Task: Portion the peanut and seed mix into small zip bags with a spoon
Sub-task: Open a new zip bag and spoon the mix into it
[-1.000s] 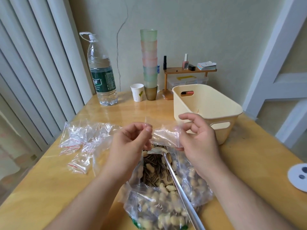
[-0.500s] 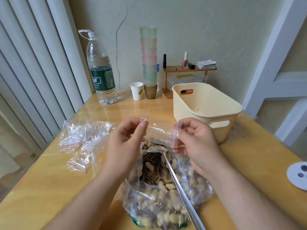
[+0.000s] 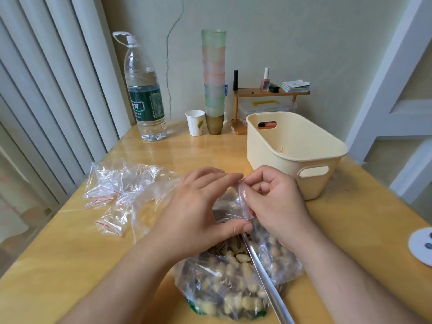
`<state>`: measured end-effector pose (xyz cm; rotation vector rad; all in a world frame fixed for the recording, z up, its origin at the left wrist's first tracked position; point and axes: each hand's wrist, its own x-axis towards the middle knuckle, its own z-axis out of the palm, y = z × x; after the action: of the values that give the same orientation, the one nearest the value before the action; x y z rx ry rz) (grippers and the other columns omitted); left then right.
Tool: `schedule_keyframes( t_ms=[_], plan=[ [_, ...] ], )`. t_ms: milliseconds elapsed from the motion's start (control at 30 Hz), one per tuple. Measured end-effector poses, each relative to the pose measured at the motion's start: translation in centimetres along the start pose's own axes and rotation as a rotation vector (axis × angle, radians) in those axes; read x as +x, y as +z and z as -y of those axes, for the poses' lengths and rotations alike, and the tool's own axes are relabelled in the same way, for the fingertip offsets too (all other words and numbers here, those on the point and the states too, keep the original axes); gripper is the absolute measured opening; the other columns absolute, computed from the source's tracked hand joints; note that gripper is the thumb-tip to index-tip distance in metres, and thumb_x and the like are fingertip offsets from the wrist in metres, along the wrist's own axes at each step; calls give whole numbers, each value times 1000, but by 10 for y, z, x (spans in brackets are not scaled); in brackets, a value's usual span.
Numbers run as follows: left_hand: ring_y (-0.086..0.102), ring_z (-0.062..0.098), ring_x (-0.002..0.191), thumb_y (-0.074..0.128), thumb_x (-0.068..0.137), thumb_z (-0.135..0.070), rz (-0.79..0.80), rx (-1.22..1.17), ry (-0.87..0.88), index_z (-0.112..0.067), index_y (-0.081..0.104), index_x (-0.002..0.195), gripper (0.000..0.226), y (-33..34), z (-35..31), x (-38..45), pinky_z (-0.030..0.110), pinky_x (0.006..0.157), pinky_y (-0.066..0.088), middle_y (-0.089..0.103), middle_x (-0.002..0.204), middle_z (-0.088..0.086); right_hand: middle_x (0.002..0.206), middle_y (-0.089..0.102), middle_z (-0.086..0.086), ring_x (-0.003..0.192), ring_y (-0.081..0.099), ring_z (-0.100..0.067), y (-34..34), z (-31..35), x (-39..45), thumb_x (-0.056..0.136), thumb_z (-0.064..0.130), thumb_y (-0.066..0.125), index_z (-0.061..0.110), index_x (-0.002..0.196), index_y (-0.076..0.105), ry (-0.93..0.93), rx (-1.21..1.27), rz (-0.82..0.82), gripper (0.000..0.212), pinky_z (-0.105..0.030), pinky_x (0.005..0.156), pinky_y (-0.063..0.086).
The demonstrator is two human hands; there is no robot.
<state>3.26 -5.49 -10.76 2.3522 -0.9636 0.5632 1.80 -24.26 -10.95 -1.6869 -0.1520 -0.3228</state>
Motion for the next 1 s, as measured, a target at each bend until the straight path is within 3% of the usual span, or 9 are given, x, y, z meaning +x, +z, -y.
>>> schedule_keyframes(
  t_ms=[67,167,267,467,600,767,833,900,1000],
  plan=[
    [57,0,121,73,78,-77,10,-39,-42,-31,57,146,84,-2,-3,-1,32,104,48,66,123,-23,56,65,-5,49,57,-17,1,1,-1,94,12,75,24,79,67,-4,-6,-5,20,-31,57,48],
    [62,4,99,80,76,-71,-13,-130,-101,-36,62,137,73,-2,-9,-1,12,82,44,66,102,-20,57,62,-1,49,56,-14,0,3,-2,94,12,74,24,80,68,22,24,10,19,-28,52,47],
    [59,9,87,82,73,-70,-55,-178,-121,-39,64,129,67,-3,-9,0,14,71,41,59,91,-16,57,62,0,49,55,-13,-1,5,-2,96,12,72,21,81,69,28,56,40,17,-25,51,46],
    [60,12,89,82,63,-75,-44,-218,-100,-40,67,129,77,-7,-4,-1,16,72,44,60,95,-18,54,60,-6,51,53,-16,-3,7,-3,95,1,68,1,85,65,16,137,62,10,-26,52,47],
    [61,11,90,82,67,-74,-104,-186,-87,-41,68,125,68,-6,-4,-2,15,72,44,63,95,-18,57,60,-9,52,54,-17,-2,9,-4,96,2,68,6,83,65,36,155,75,14,-25,51,48],
    [61,14,107,83,70,-67,-131,-226,-87,-35,68,124,64,-8,1,-1,16,87,41,68,109,-19,67,63,-7,56,58,-22,-8,10,-2,100,13,67,14,94,66,36,218,129,5,-31,52,52],
    [63,15,110,84,69,-65,-160,-297,-139,-36,68,122,63,-9,7,-1,19,89,44,70,112,-18,72,66,-1,57,59,-20,-19,8,1,100,15,68,25,94,71,-12,73,157,11,-33,55,52],
    [66,16,109,87,68,-61,-168,-408,-218,-36,67,122,63,-11,11,-2,23,90,48,71,112,-15,79,70,4,60,59,-20,-31,7,2,96,16,73,36,96,76,-86,-233,240,20,-35,59,53],
    [68,22,99,93,73,-36,-56,-676,-289,-19,66,121,57,-16,12,-1,32,86,55,73,108,0,92,67,16,73,61,-9,-38,6,-1,93,13,71,47,100,79,-141,-667,495,36,-27,69,50]
  ],
)
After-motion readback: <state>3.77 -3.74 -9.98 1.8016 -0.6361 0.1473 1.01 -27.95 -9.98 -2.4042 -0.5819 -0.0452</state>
